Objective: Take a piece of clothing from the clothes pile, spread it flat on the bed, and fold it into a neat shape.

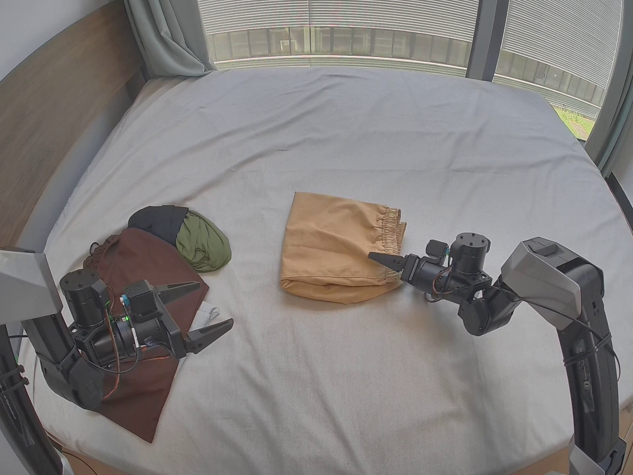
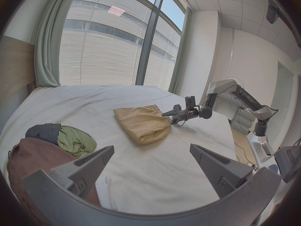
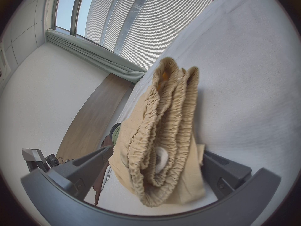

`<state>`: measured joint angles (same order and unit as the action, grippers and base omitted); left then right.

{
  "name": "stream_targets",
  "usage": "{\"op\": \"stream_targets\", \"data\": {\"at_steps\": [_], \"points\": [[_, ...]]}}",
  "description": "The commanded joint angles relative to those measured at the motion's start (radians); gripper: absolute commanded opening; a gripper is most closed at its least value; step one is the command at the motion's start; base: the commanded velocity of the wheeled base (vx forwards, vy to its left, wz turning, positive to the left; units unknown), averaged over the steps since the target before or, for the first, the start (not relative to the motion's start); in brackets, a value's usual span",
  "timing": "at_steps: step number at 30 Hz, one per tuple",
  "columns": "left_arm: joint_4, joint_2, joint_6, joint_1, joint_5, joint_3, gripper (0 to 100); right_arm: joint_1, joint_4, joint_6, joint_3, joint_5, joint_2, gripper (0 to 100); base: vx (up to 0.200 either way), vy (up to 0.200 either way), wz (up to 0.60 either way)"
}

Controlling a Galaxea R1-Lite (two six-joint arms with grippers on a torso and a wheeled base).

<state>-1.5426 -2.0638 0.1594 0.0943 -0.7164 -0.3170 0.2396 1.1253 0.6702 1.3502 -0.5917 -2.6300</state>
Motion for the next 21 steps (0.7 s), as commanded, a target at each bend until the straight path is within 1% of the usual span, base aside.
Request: {"op": "stream_targets", "data": {"at_steps": [1, 8, 13, 17, 21], "points": [[-0.001, -0.004, 0.0, 0.001, 0.0, -0.002, 100, -0.036, 0.027, -0.009, -0.065, 0.001, 0.044, 100, 0.0, 0.0, 0.0], [-0.001, -0.002, 0.0, 0.001, 0.0, -0.001, 100, -0.063, 0.06, -0.011, -0.118, 0.001, 0.11, 100, 0.0, 0.0, 0.0], [-0.001, -0.001, 0.0, 0.001, 0.0, -0.002, 100, -0.083, 0.053, -0.061, -0.121, 0.001, 0.186, 100, 0.0, 0.0, 0.0], [-0.001, -0.001, 0.0, 0.001, 0.0, -0.004, 100, -0.065, 0.054, -0.063, -0.129, 0.0, 0.22, 100, 0.0, 0.0, 0.0], [-0.001, -0.001, 0.0, 0.001, 0.0, -0.002, 100, -0.023, 0.053, -0.064, -0.134, 0.001, 0.239, 100, 0.0, 0.0, 0.0]]}}
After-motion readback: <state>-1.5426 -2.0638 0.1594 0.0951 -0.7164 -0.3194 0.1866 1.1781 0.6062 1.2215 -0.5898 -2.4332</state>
